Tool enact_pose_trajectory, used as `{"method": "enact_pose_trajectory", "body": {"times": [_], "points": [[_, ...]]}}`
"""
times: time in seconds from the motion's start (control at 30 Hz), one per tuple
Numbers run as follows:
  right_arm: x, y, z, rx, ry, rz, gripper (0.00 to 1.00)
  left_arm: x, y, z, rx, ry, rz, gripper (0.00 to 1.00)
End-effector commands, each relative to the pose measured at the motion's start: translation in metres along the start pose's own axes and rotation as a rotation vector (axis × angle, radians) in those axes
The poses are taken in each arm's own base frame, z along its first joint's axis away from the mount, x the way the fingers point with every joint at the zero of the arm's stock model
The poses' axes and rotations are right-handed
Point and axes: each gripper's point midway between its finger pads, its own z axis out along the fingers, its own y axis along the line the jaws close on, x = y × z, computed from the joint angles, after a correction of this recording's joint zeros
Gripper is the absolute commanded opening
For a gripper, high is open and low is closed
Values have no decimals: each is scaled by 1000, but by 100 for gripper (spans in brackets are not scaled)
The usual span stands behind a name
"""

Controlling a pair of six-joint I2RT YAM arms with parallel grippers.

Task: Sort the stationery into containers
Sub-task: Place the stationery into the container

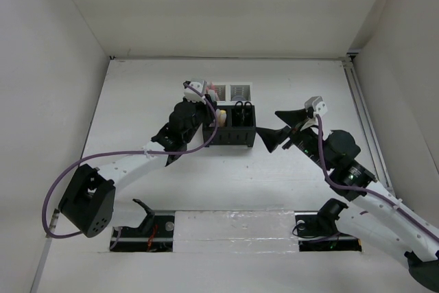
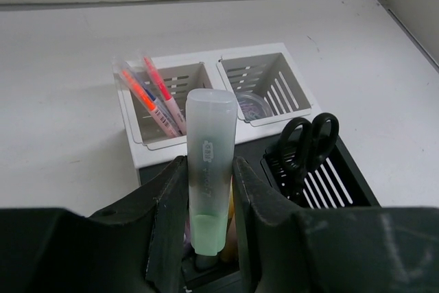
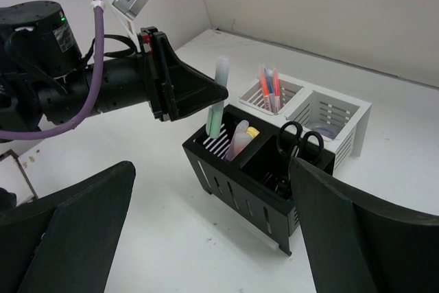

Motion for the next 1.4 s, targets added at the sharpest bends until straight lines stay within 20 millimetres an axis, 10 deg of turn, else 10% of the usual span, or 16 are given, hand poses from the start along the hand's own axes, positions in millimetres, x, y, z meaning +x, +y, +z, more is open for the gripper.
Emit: {"method": "enact_pose_trajectory", "body": {"times": [0.0, 0.53, 0.77, 1.07, 1.37], "points": [[-27, 6, 0, -20, -66, -21, 100, -17, 0, -3, -2, -64, -14, 25], [-27, 6, 0, -20, -66, -21, 100, -24, -3, -11, 14, -79, -41, 53], [-50, -1, -10, 53, -48, -10, 100, -90, 4, -56, -153, -148, -224, 100], [-75, -60, -65, 473, 16, 47, 100, -117, 76, -151, -650, -107, -399, 100], [-90, -72, -121, 598, 81, 35, 100, -128, 103, -226, -622, -160, -419, 100]]}}
